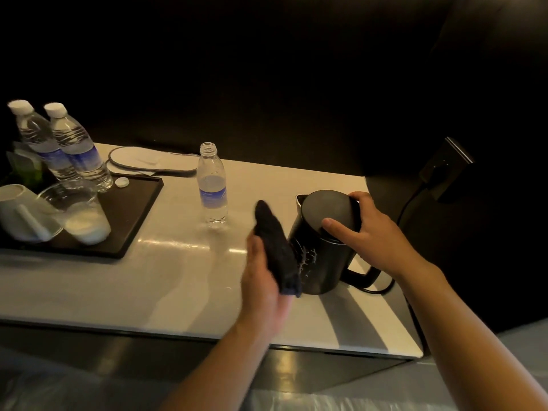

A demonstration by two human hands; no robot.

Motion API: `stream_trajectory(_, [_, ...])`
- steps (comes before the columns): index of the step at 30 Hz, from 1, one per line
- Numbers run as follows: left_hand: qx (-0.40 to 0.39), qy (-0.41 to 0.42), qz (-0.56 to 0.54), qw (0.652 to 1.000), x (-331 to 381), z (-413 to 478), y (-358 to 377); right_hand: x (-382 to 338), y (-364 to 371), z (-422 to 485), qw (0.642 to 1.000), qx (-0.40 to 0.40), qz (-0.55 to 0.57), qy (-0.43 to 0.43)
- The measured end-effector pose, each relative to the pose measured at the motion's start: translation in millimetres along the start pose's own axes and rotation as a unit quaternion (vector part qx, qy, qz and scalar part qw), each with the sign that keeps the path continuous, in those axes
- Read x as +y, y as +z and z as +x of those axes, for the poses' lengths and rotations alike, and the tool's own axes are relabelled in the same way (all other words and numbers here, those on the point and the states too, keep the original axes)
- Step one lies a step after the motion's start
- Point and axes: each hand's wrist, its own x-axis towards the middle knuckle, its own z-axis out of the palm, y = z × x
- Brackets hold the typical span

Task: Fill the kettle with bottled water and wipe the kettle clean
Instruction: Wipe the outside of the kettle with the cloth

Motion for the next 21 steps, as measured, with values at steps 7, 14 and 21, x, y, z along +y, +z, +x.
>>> stream_trajectory(7, [0.041, 0.278, 0.499, 0.82, -79, 9, 28, 1, 2, 2, 1.0, 0.011, -0.001, -0.005])
stream_trajectory(14, [0.111, 0.354, 0.488, 0.79, -111, 43, 7, 5, 4, 5, 1.0, 0.014, 0.012, 0.005])
stream_trajectory(21, [0.162, 0.214, 0.306, 0.913, -97, 59, -5, 4, 7, 0, 1.0, 0.016, 0.018, 0.002])
